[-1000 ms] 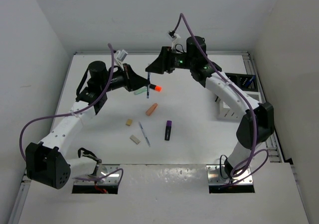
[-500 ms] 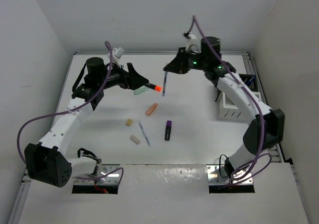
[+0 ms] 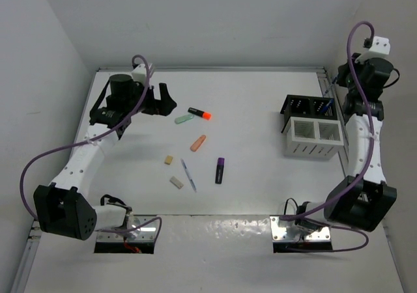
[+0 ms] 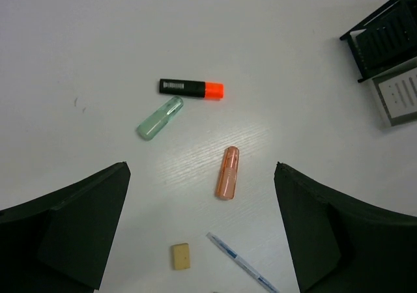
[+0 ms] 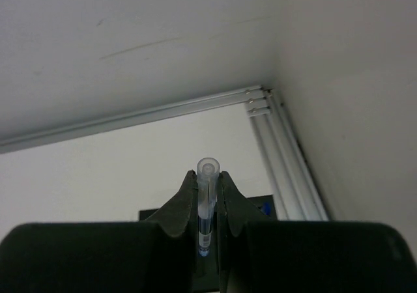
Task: Sort the stationery into containers
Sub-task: Place the stationery into the container
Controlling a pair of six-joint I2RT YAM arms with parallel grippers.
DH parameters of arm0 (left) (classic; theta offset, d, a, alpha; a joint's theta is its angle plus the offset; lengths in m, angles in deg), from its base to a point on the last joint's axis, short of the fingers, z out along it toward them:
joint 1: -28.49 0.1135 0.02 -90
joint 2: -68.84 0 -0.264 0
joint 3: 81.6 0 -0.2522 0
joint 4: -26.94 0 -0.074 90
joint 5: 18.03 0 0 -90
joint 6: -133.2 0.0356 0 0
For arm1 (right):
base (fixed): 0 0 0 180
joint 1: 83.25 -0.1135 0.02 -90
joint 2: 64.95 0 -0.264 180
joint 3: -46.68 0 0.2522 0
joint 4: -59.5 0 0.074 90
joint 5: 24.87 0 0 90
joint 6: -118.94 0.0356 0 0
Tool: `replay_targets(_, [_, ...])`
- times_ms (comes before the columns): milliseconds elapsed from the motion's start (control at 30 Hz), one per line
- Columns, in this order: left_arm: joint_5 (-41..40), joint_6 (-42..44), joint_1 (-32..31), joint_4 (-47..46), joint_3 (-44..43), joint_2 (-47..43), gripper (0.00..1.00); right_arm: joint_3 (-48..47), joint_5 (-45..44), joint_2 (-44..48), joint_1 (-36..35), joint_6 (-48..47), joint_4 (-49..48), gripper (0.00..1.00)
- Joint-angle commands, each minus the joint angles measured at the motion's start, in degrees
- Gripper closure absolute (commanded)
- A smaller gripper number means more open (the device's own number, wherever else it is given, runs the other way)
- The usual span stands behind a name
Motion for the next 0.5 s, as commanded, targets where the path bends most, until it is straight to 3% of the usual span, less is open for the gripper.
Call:
replay_targets(0, [-0.31, 0.78, 1.03, -1.35, 1.94, 0.02, 0.00, 0.57, -10.85, -2.30, -0.17, -3.35, -7.32, 1.00])
replay_targets(167, [-1.09, 1.48, 1.56, -1.70, 3.79, -0.07, 0.00, 4.35, -19.46, -4.76, -2.63, -5.55, -12.86, 1.00])
replay_targets(467, [-2.32, 6.65, 1.65, -2.23, 7.31, 0.10, 0.00, 5.32, -18.60, -10.39, -1.05, -0.54, -10.15, 1.00])
